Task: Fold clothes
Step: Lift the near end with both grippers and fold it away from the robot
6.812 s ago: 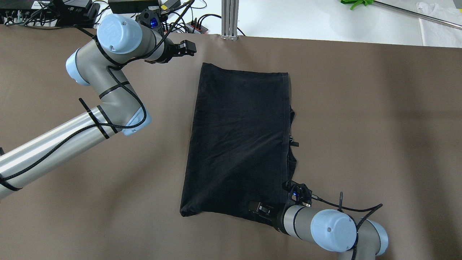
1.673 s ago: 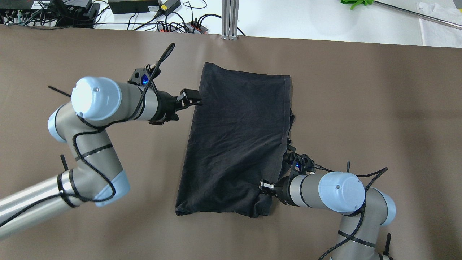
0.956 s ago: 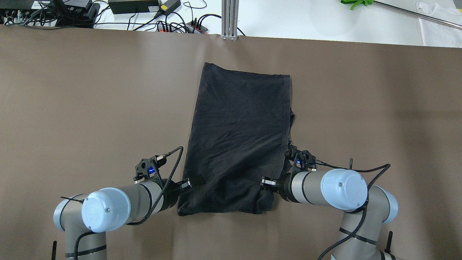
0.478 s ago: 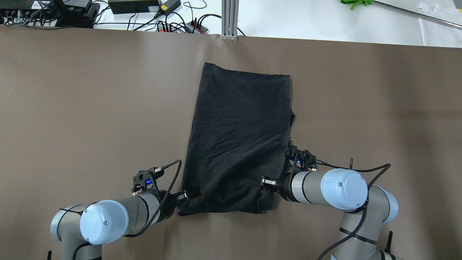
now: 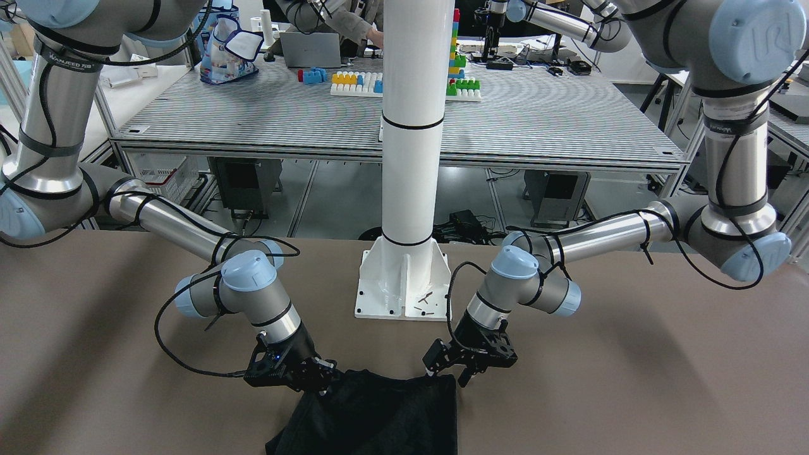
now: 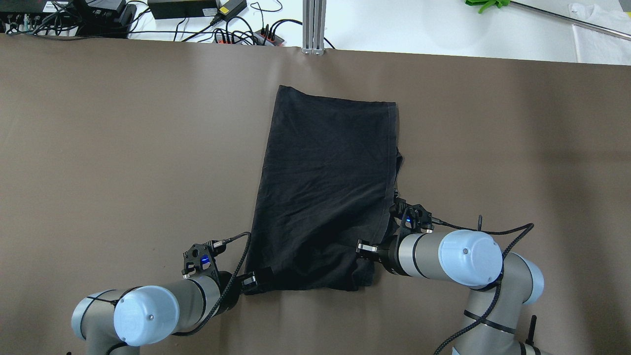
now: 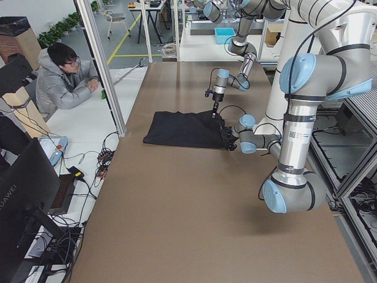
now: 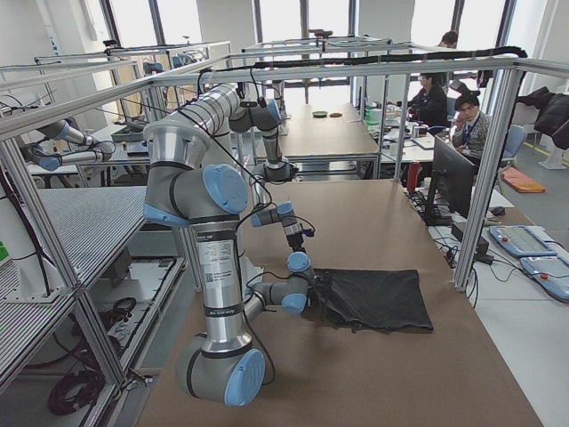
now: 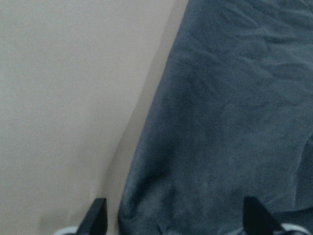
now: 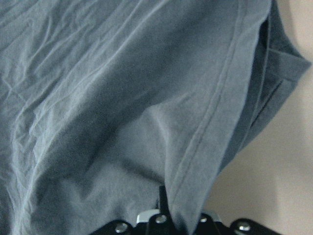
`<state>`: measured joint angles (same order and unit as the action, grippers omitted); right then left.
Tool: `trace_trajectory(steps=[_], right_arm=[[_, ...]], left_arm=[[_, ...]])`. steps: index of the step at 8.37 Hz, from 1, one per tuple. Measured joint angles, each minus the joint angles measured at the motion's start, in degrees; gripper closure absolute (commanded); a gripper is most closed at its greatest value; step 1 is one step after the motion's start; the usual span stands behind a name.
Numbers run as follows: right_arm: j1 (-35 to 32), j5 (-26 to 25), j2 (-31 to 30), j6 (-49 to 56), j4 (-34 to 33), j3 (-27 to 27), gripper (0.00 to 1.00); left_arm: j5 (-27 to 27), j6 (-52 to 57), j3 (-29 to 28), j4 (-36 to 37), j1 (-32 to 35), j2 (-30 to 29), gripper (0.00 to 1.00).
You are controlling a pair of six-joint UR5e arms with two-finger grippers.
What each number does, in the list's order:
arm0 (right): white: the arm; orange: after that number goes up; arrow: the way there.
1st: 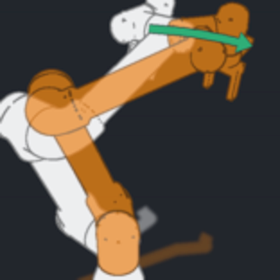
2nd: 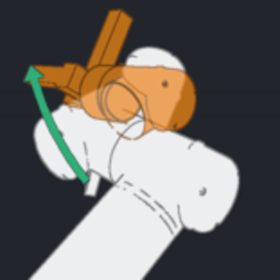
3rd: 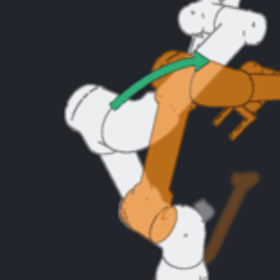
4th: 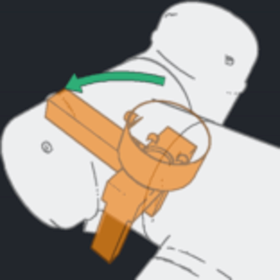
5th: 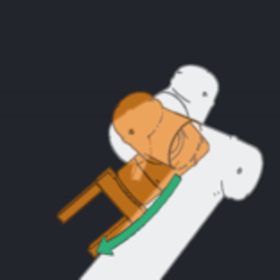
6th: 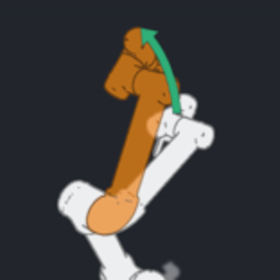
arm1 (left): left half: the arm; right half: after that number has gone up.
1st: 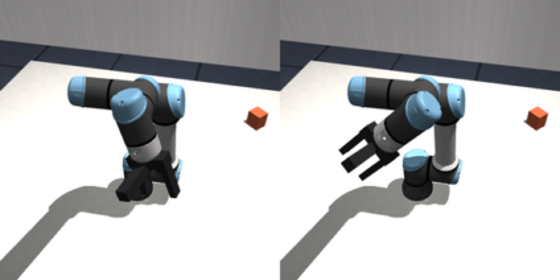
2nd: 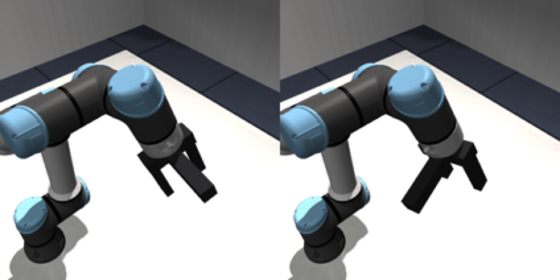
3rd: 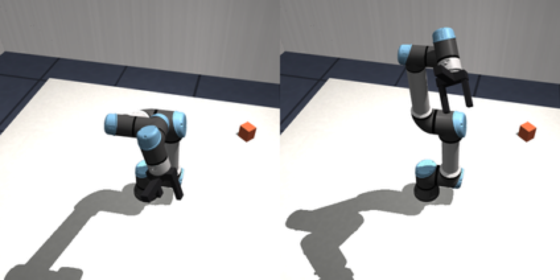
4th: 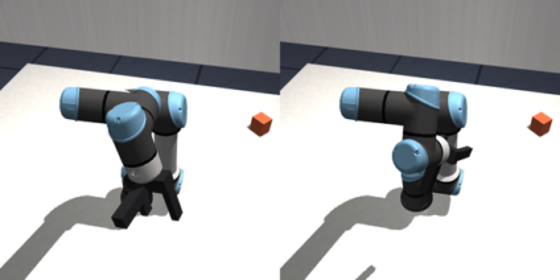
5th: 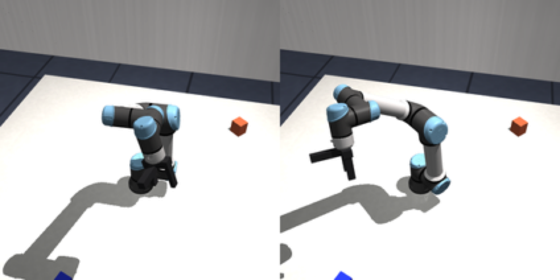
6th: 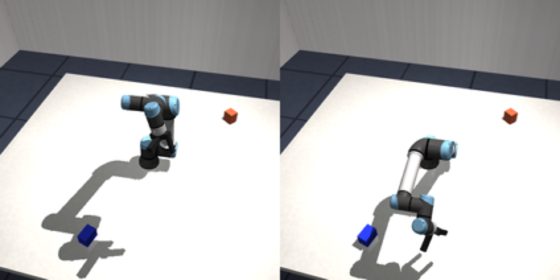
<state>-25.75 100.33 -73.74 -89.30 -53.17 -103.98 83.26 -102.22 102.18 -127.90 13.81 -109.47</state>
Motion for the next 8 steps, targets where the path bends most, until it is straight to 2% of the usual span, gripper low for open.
trace_trajectory(steps=[1, 2, 3, 6, 8], right_arm=[[0.0, 0.0, 0.0, 0.0, 0.0, 0.0, 1.0], [0.0, 0.0, 0.0, 0.0, 0.0, 0.0, 1.0], [0.0, -0.1, 0.0, 0.0, 0.0, -0.1, 1.0], [-0.2, 0.0, -0.1, 0.0, 0.0, 0.0, 1.0], [-0.3, 0.3, -0.2, 0.0, 0.0, -0.2, 1.0]], left_arm=[[-0.7, 0.0, -0.2, 0.0, -0.5, 0.0, 0.45], [-1.9, 0.1, -0.4, 0.0, -1.2, 0.0, 0.91], [-2.6, 0.1, -0.6, 0.0, -1.6, 0.0, 1.0], [-2.7, 0.4, 0.6, 0.0, -1.6, 0.0, 1.0], [-0.7, 0.8, 3.9, 0.3, -1.3, 0.4, 1.0]])
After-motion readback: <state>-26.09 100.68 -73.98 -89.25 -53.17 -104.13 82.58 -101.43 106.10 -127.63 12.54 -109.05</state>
